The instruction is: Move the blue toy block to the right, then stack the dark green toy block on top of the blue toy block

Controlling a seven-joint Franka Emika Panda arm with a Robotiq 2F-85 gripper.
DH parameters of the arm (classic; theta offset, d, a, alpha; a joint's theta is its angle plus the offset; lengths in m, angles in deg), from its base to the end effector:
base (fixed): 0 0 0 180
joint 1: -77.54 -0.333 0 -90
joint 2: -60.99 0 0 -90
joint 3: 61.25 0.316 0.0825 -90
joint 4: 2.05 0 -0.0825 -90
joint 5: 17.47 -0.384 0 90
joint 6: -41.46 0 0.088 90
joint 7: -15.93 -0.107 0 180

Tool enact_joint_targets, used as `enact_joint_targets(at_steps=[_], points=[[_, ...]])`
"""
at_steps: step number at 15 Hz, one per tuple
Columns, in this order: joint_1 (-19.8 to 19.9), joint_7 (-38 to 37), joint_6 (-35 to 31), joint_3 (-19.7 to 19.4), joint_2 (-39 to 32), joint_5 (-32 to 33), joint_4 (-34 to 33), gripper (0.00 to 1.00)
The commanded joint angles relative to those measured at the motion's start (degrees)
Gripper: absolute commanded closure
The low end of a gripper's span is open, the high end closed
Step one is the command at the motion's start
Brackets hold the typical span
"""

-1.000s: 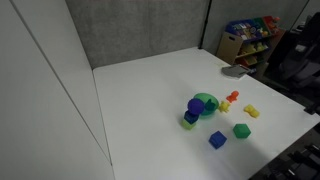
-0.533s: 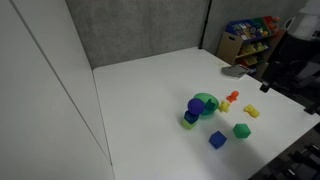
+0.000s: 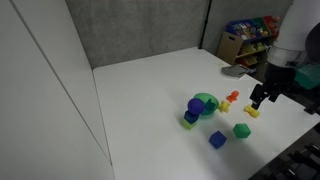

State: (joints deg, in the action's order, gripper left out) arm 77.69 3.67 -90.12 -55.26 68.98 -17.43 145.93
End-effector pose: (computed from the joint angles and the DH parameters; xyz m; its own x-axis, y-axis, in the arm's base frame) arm 0.4171 0.0417 0.2973 0.9833 -0.1155 -0.1405 -0.1100 -0.9929 0.0458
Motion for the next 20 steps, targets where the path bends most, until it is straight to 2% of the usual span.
enact_joint_targets(at_steps=[1, 6, 10, 16, 20], points=[[-1.1, 0.7, -0.6, -0.8, -1.4, -0.3, -0.5, 0.0], [-3.0, 7.4, -7.1, -0.9, -8.5, -6.8, -1.7, 0.0], [-3.7, 9.8, -12.9, -0.5, -14.9, -9.0, -2.9, 0.0], [-5.5, 7.6, -23.5, -0.1, -25.5, -6.4, -4.9, 0.0], [-8.6, 5.4, -28.2, -1.4, -32.3, -3.5, -7.3, 0.0]])
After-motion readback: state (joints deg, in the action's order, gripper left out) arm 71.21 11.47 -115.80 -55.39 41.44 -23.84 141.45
